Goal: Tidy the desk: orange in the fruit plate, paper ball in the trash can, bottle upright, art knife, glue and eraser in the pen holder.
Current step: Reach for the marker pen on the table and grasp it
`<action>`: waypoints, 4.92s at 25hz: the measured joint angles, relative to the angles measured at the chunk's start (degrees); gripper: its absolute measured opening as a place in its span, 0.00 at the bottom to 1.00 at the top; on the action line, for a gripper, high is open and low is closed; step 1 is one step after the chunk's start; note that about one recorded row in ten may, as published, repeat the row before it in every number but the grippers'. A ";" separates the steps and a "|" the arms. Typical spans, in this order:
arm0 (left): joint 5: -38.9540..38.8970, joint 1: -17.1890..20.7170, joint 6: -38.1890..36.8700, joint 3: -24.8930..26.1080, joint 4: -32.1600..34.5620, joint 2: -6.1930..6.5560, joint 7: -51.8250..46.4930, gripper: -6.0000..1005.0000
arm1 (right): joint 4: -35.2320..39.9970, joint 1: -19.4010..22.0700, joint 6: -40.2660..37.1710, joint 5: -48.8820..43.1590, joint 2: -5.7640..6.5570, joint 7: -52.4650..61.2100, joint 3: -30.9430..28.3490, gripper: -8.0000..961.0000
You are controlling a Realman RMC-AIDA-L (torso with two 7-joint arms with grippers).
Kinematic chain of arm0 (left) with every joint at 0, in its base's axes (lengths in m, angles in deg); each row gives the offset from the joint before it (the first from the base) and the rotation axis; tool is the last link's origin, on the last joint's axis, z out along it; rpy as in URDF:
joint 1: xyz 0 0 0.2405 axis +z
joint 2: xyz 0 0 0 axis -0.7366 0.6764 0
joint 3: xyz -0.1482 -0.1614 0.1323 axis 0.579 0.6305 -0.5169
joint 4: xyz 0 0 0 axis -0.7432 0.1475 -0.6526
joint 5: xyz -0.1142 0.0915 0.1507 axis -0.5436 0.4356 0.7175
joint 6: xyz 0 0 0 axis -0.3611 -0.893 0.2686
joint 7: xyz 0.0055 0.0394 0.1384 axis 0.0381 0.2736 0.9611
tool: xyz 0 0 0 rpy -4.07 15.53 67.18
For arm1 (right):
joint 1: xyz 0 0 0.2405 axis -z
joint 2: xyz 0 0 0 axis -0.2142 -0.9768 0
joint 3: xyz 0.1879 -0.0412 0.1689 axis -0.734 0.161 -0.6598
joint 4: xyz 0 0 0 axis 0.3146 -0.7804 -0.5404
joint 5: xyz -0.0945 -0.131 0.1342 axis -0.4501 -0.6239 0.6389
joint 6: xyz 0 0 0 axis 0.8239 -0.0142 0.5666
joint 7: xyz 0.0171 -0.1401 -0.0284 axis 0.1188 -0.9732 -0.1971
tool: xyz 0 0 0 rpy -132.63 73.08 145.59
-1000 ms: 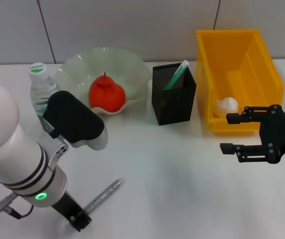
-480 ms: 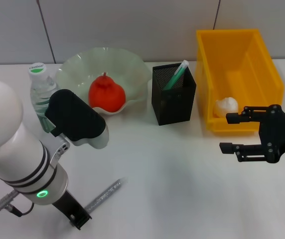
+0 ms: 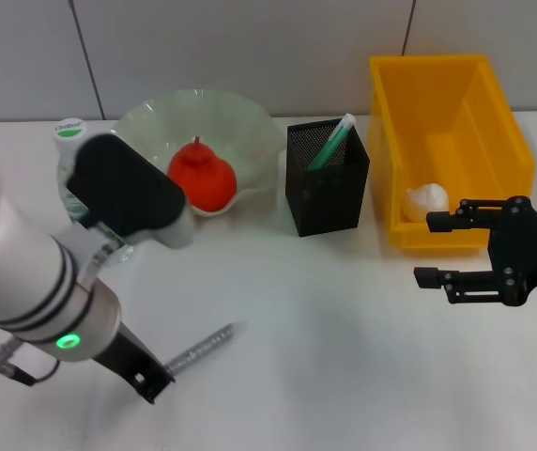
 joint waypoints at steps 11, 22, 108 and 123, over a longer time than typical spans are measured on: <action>0.17 1.58 -1.92 2.38 1.51 0.20 1.42 0.11 | 0.00 -0.55 -0.21 0.00 0.12 0.28 -0.27 0.76; -0.88 -0.52 -1.71 0.03 0.61 -0.22 1.80 0.19 | 0.01 -0.55 -0.11 0.00 0.12 0.33 -0.26 0.76; -0.29 -6.21 1.92 -3.27 -10.14 -0.35 3.80 0.15 | -11.36 -1.30 3.08 0.16 0.56 -6.65 -2.36 0.76; -0.34 -6.32 0.05 -1.62 -9.09 -0.18 3.85 0.15 | -11.57 -1.94 3.07 0.19 1.00 -6.39 -2.46 0.76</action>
